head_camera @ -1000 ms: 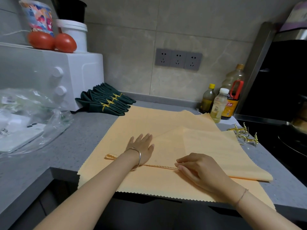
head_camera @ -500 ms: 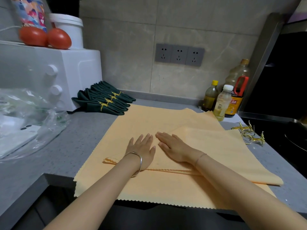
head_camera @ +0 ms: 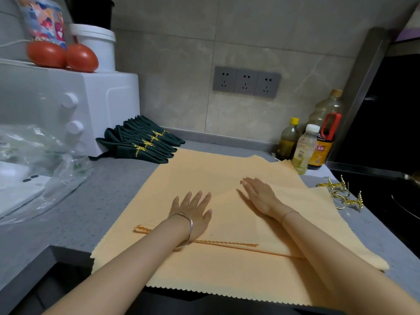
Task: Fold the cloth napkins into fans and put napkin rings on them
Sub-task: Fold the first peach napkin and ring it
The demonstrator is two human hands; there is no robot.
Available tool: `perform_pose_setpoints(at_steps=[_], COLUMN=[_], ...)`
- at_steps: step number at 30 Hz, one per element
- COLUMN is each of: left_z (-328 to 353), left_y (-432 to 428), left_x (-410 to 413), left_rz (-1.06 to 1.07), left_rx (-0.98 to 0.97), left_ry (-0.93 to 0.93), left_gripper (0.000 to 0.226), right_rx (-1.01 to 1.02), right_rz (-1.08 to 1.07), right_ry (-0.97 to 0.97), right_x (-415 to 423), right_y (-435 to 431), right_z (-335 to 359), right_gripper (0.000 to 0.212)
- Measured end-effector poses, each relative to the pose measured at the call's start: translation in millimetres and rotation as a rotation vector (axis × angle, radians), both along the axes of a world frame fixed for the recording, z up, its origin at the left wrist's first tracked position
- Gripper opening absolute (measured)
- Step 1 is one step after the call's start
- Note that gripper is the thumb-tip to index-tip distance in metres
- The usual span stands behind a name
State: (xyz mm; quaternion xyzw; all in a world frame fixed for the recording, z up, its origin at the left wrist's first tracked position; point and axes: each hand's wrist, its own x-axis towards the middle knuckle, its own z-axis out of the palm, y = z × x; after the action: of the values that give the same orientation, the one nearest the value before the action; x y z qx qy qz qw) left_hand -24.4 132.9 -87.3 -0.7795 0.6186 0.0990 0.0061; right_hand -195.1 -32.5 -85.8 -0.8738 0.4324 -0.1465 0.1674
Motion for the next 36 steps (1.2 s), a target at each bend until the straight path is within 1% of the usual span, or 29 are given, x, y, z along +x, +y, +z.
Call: perform_pose_setpoints(at_steps=[1,2,3,4,6,7,9,11,13,15,17,19,20,23,24,25,26,28,30,32,33,34,36], left_z=[2,4,5,6,4,3,-1,-3,-5,-6,-7,-7,-7,-8,-8,-7,-7,-7,-6,-6,-6,-6,-6], left_y=[-3,-8,-13,-17,-27,-30,-35,-37,-38,-38,-38,-39,-39,-39,-39,-39,-39,-38,-37,-38,-38,-37,-37], left_x=[-3,-6,-10,-16,-29,-36,-48,-55,-58,-58,-58,-58,-58,-58,-58,-59,-59,-59,-59,-58,-58,-59,-59], left_rz=[-0.005,-0.016,-0.033,-0.05,-0.073,-0.075,-0.056,-0.02,0.007,0.013,0.013,0.017,0.016,0.02,0.02,0.019,0.018,0.019,0.019,0.021,0.021,0.019,0.012], left_rx=[0.005,-0.005,-0.021,-0.038,-0.062,-0.068,-0.076,-0.089,-0.103,-0.103,-0.102,-0.109,-0.11,-0.109,-0.109,-0.109,-0.111,-0.109,-0.108,-0.11,-0.111,-0.11,-0.106], left_ry=[-0.002,-0.003,-0.002,0.002,0.004,0.004,0.006,0.011,0.009,0.007,0.005,-0.003,-0.005,-0.007,-0.007,-0.007,-0.007,-0.005,-0.003,0.0,0.005,0.009,0.019], left_gripper=[0.056,0.059,0.061,0.064,0.067,0.067,0.069,0.071,0.072,0.072,0.072,0.072,0.072,0.071,0.071,0.071,0.071,0.071,0.071,0.071,0.071,0.071,0.069], right_rx=[-0.015,-0.03,-0.036,-0.032,-0.003,0.008,0.001,-0.037,-0.067,-0.038,0.021,-0.005,-0.047,-0.165,-0.188,-0.222,-0.269,-0.335,-0.342,-0.383,-0.417,-0.442,-0.478], right_rz=[-0.038,-0.075,-0.103,-0.13,-0.182,-0.199,-0.213,-0.227,-0.249,-0.268,-0.282,-0.305,-0.316,-0.332,-0.328,-0.32,-0.309,-0.298,-0.274,-0.203,-0.166,-0.128,-0.048], right_ry=[-0.105,-0.147,-0.115,-0.033,0.138,0.179,0.202,0.202,0.209,0.231,0.284,0.367,0.414,0.445,0.444,0.443,0.429,0.338,0.185,0.023,-0.036,-0.074,-0.091], right_x=[-4,-11,-18,-27,-42,-47,-52,-55,-60,-67,-79,-90,-97,-125,-136,-148,-157,-168,-167,-159,-153,-148,-135], right_y=[-4,-9,-17,-24,-39,-44,-51,-55,-58,-61,-66,-73,-73,-73,-71,-68,-66,-54,-30,0,17,33,59], right_z=[2,6,8,10,12,12,11,11,13,18,23,28,31,43,48,52,55,62,68,70,68,64,52], right_gripper=[0.05,0.048,0.048,0.052,0.068,0.077,0.09,0.091,0.085,0.077,0.074,0.07,0.063,0.021,0.017,0.02,0.022,0.019,0.01,0.001,0.002,0.004,0.005])
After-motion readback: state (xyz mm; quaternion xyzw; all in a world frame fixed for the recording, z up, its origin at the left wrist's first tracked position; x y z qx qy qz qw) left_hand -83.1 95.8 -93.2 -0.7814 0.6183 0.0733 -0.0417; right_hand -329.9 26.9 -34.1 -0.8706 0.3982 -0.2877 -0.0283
